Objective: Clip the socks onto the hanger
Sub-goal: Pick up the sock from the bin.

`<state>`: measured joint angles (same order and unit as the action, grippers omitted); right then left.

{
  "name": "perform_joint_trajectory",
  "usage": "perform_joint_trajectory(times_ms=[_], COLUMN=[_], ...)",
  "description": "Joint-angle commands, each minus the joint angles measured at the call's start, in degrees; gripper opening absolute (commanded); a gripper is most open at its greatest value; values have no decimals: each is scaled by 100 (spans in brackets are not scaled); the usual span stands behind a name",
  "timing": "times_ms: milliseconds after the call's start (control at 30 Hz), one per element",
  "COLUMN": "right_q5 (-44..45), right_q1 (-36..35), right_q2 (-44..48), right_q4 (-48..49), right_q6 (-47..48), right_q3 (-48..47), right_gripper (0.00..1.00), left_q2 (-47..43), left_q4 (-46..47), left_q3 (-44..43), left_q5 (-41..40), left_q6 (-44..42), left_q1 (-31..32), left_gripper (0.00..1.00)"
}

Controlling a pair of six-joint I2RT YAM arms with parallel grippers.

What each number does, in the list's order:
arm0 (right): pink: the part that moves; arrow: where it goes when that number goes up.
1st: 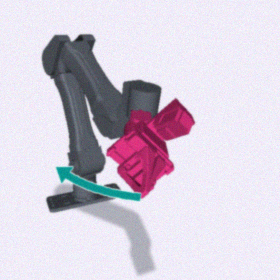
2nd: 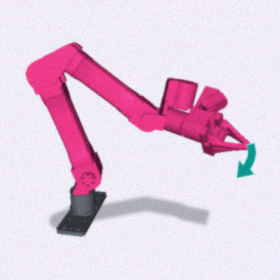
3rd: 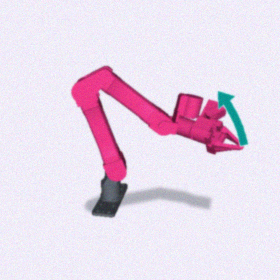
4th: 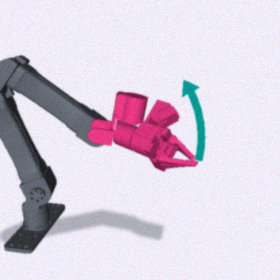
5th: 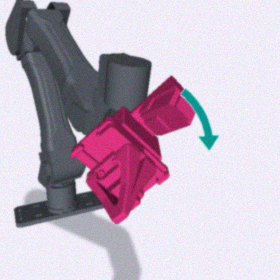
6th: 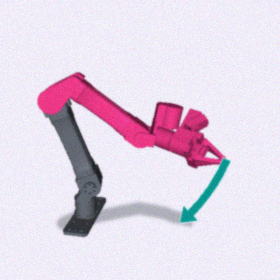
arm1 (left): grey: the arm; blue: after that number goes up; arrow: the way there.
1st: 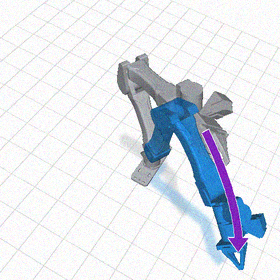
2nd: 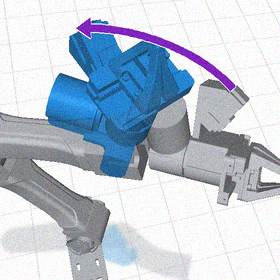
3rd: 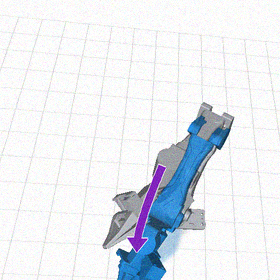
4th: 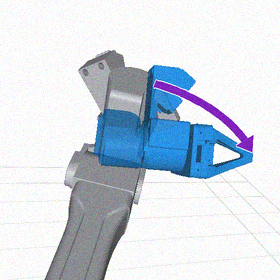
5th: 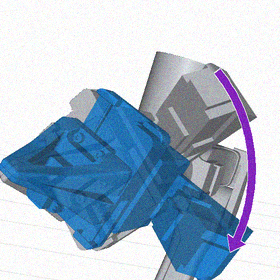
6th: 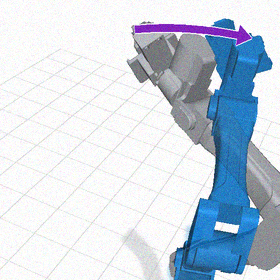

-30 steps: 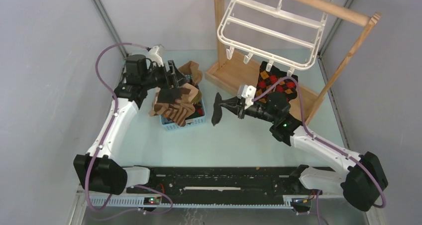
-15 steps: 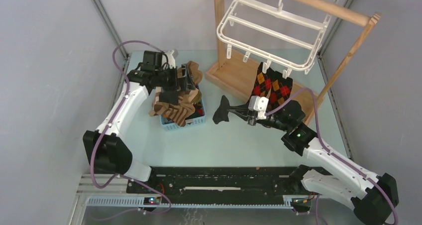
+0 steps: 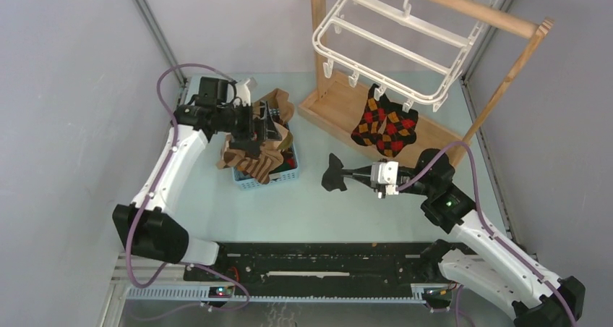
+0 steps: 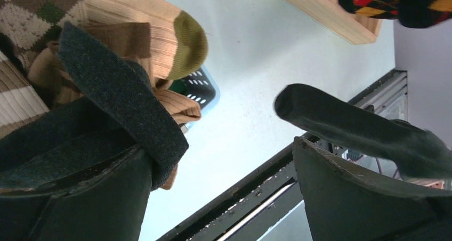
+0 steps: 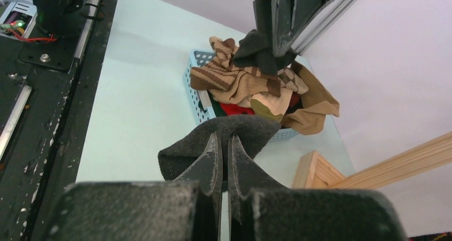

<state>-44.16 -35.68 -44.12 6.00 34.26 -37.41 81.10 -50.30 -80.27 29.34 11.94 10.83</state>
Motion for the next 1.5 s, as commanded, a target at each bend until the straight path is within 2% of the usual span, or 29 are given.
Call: perform_joint_trajectory(times_ms=[0,167,333,400,567,633,700,800,867,1000,1100,1167,1267,1367,1467], right_q5=[-638,-1226,-1137,-1093,-1010,-985,-962,-908,-884,-928,-961,-971,-993,-1002,-936], right_q1=[257,482,540,568,580,589,589,589,589,589,589,589,584,559,505], right_q2=[96,94,75,55,37,35,37,68,88,119,112,105,85,62,48], right_q4=[-508,-1103,-1367,-1418,-1464,-1473,-1491,-1534,-1557,-1288,-1078,-1065,-1083,-1101,-1158], right_q6=[520,885,1140,1175,1078,1055,1061,1074,1077,960,944,1054,1176,1249,1364], right_q3=[-72,-248,-442,-483,-535,-544,-546,-546,-548,-553,-585,-620,-661,-701,-755], right_gripper=[0,0,0,0,0,0,0,0,0,0,0,0,0,0,0], left_q2=[-644,-932,-1171,-1128,-367,-190,-184,-544,-922,-1706,-2106,-2260,-2179,-1736,-1323], left_q4=[-62,662,1337,1182,-48,-118,96,646,1150,2682,4195,4778,4902,4900,4916], left_q3=[-315,-67,235,349,-115,-84,107,302,413,979,1835,2297,2610,2534,2392], left_q5=[524,1205,1439,882,-1332,-2036,-2394,-1940,-1220,1128,2330,2675,2654,2453,2430], left_q6=[-297,-213,-631,-867,-964,-796,-559,-414,-417,-281,-154,-580,-1402,-1474,-1359], left_q1=[-28,113,539,569,561,500,323,173,174,197,478,900,1583,2018,2149], left_gripper=[99,96,97,98,100,100,99,98,98,99,100,100,100,100,100])
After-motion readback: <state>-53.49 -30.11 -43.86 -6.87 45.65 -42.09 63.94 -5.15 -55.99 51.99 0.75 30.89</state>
